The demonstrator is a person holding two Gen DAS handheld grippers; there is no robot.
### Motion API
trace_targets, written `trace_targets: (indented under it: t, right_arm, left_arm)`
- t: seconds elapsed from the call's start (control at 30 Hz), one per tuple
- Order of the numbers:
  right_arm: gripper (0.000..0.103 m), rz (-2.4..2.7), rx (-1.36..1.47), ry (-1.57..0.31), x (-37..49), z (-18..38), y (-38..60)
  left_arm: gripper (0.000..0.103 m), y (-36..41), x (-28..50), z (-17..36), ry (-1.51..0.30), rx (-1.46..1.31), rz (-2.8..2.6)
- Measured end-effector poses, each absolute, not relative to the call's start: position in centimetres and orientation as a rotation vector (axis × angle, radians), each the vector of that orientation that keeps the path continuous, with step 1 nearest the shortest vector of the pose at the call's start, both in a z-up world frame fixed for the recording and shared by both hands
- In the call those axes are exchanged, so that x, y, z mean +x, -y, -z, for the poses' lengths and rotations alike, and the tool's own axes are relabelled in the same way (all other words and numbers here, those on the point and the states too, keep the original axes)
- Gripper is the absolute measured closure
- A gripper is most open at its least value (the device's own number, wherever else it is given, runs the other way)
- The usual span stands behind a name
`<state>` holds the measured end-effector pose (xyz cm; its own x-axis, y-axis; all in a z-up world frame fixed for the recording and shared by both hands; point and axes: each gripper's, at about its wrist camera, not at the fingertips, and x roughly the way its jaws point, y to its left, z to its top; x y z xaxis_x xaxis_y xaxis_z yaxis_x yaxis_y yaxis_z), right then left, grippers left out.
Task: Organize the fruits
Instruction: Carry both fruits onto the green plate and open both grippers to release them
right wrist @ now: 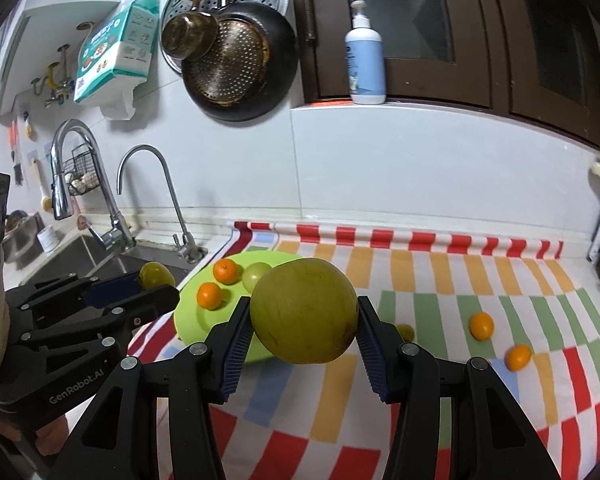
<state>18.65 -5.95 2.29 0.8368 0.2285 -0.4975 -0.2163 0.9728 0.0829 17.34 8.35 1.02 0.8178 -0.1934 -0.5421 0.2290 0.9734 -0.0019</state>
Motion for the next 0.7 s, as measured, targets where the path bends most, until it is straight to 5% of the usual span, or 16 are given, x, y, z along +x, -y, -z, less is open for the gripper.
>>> trace_targets:
  t: [0.7]
  right_arm:
    - [0.052,-0.367,-0.014,-0.657,27.9,2.1,2.4]
  left_arm:
    - [0.073,-10.8,23.9,4.6,-0.727,0.019,0.140]
